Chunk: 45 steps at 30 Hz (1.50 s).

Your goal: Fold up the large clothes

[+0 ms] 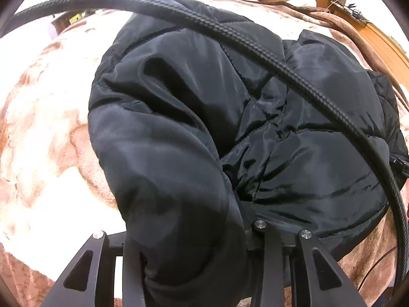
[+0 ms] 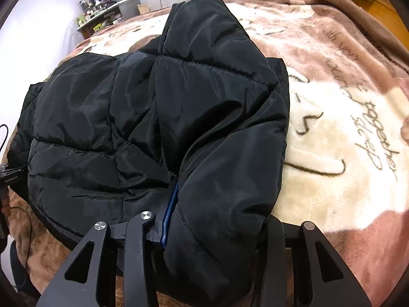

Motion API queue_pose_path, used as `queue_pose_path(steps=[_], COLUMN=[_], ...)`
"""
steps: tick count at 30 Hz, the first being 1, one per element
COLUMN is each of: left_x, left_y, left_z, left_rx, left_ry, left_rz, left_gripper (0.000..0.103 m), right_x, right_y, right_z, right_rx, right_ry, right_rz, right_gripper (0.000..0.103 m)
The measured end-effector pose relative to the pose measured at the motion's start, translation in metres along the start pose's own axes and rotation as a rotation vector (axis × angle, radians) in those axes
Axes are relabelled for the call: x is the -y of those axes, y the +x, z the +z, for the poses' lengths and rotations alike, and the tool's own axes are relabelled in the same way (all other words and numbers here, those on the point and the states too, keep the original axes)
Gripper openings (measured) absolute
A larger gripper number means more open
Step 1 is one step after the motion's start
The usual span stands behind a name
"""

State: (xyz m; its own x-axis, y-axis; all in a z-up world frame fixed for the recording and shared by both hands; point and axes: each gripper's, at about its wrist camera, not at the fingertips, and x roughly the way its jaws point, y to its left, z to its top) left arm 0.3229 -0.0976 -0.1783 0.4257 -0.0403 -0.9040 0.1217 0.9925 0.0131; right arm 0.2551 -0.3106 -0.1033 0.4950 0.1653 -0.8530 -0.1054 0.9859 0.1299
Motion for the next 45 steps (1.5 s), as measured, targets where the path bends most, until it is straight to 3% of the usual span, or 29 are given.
queue_pose_path(steps=[9, 14, 23, 26, 29, 30, 33, 39, 42, 45], left_x=[0.010, 0.006, -0.021, -0.030, -0.035, -0.039, -0.055, -0.068, -0.064, -0.049], left_y=[-0.035, -0.054, -0.096, -0.087, -0.059, -0.047, -0.024, 0.011, 0.020, 0.025], left_z=[-0.013, -0.020, -0.037, -0.044, -0.053, -0.059, -0.066, -0.054, -0.047, -0.052], left_rx=[0.083, 0.126, 0.223, 0.196, 0.086, 0.043, -0.022, -0.168, -0.184, -0.194], left_ry=[0.035, 0.005, -0.040, -0.060, -0.036, -0.056, -0.141, -0.161, -0.126, -0.092], left_rz=[0.012, -0.015, -0.044, -0.050, -0.035, -0.046, -0.106, -0.210, -0.215, -0.205], left_gripper=[0.034, 0.032, 0.029, 0.032, 0.040, 0.047, 0.073, 0.095, 0.094, 0.086], right_x=[-0.014, -0.014, -0.054, -0.050, -0.039, -0.031, -0.011, 0.030, 0.043, 0.050], right_y=[-0.040, -0.066, -0.092, -0.079, -0.058, -0.050, -0.031, 0.016, 0.034, 0.049], right_z=[-0.014, -0.021, -0.012, -0.014, -0.022, -0.026, -0.027, -0.014, -0.009, -0.007], right_rx=[0.096, 0.155, 0.254, 0.215, 0.123, 0.091, 0.007, -0.156, -0.192, -0.202], right_ry=[-0.032, -0.036, -0.071, -0.032, 0.007, 0.034, 0.100, 0.161, 0.188, 0.204], right_rz=[-0.052, -0.049, -0.026, -0.010, -0.017, -0.017, -0.001, 0.153, 0.234, 0.296], right_gripper=[0.034, 0.032, 0.029, 0.029, 0.033, 0.036, 0.051, 0.079, 0.083, 0.084])
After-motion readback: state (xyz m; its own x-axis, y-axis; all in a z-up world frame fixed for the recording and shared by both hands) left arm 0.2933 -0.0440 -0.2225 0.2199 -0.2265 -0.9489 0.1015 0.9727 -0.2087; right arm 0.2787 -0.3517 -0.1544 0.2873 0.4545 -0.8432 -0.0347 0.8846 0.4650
